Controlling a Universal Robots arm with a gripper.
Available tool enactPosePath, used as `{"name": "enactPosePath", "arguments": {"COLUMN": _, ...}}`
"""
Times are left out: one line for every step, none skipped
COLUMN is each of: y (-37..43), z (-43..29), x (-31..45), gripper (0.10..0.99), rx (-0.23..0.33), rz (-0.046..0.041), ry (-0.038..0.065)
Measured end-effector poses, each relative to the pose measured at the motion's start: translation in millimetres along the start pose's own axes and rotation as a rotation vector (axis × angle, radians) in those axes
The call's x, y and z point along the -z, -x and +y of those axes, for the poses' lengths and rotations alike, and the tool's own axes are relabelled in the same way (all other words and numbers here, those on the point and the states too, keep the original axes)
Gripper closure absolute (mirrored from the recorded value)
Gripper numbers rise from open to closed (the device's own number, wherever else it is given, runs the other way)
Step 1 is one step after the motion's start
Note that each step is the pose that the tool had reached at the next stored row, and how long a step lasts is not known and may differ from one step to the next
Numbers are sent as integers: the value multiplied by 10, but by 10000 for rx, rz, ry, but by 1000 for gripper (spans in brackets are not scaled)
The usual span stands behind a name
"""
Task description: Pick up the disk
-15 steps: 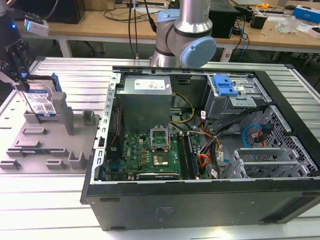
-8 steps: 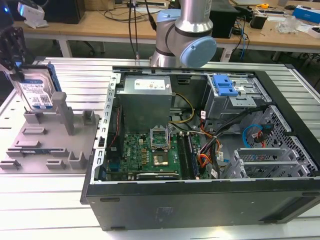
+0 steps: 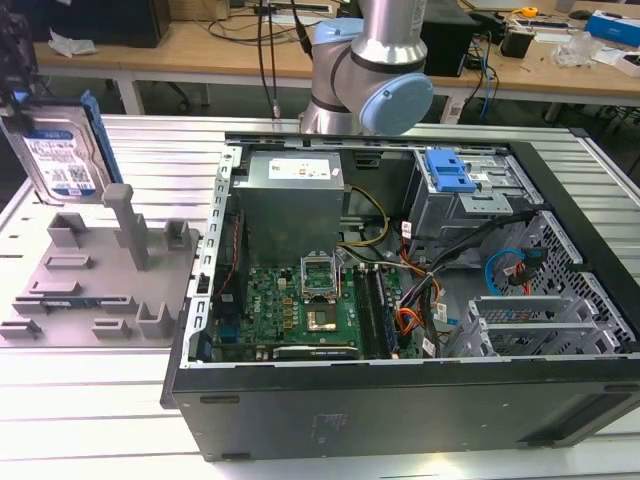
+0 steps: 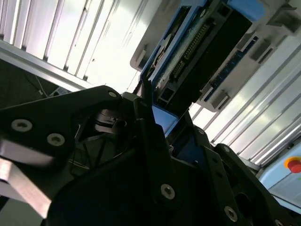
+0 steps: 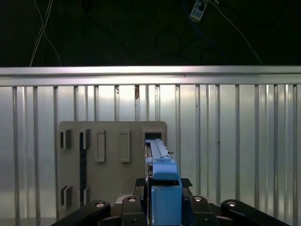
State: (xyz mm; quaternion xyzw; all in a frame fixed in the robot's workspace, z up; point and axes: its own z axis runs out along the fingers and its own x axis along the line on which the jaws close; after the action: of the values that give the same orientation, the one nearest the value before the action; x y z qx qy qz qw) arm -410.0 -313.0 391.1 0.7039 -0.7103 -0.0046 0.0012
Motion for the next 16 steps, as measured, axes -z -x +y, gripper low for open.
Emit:
{"name": "enactPosePath", "arguments": {"y": -1, "z": 1, "x": 95, "gripper": 718, "rx": 0, "rz": 0, "ry": -1}}
{"name": "enactPosePath", "arguments": {"y": -3, "z": 1, "x": 170, "gripper": 718, "rx": 0, "rz": 0, "ry": -1}}
{"name": "enactPosePath", "arguments": {"y": -4, "z": 2, "x": 275, "gripper": 718, "rx": 0, "rz": 1, "ry": -1}}
{"name": "enactPosePath", "arguments": {"y": -6, "z": 3, "x": 357, "gripper": 718, "rx": -1, "rz": 1, "ry": -2}}
{"name": "enactPosePath", "arguments": {"y": -7, "z": 4, "x": 440, "gripper": 718, "rx": -1, "rz": 2, "ry": 0}}
{"name": "enactPosePath", "arguments": {"y": -9, "z": 4, "x": 519, "gripper": 718, "rx": 0, "rz": 2, "ry": -1}}
{"name": "enactPosePath", "arguments": {"y": -12, "z": 4, "x": 580, "gripper": 718, "rx": 1, "rz": 3, "ry": -1}}
{"name": "enactPosePath", "arguments": {"y": -13, "z": 5, "x": 622, "gripper": 718, "rx": 0, "rz": 3, "ry": -2}}
{"name": "enactPosePath", "arguments": {"y": -16, "z": 6, "x": 706, "gripper": 718, "rx": 0, "rz": 4, "ry": -1}}
{"name": "enactPosePath", "arguments": {"y": -19, "z": 6, "x": 777, "gripper": 718, "rx": 0, "rz": 3, "ry": -2}}
{"name": "enactPosePath", "arguments": {"y": -22, "z": 7, "x": 847, "gripper": 718, "rx": 0, "rz": 4, "ry": -2}}
{"name": "enactPosePath", "arguments": {"y": -23, "z": 7, "x": 897, "gripper": 718, "rx": -1, "rz": 4, "ry": -1}}
{"name": "enactPosePath", "arguments": {"y": -25, "z": 7, "x": 943, "gripper": 718, "rx": 0, "rz": 5, "ry": 0}}
{"name": "enactPosePath", "arguments": {"y": -27, "z": 8, "x": 1018, "gripper": 718, "rx": -1, "rz": 4, "ry": 1}}
{"name": "enactPosePath", "arguments": {"y": -27, "z": 8, "x": 1021, "gripper": 718, "rx": 0, "rz": 3, "ry": -1}}
{"name": "enactPosePath", "arguments": {"y": -27, "z": 8, "x": 1021, "gripper": 718, "rx": 0, "rz": 4, "ry": -2}}
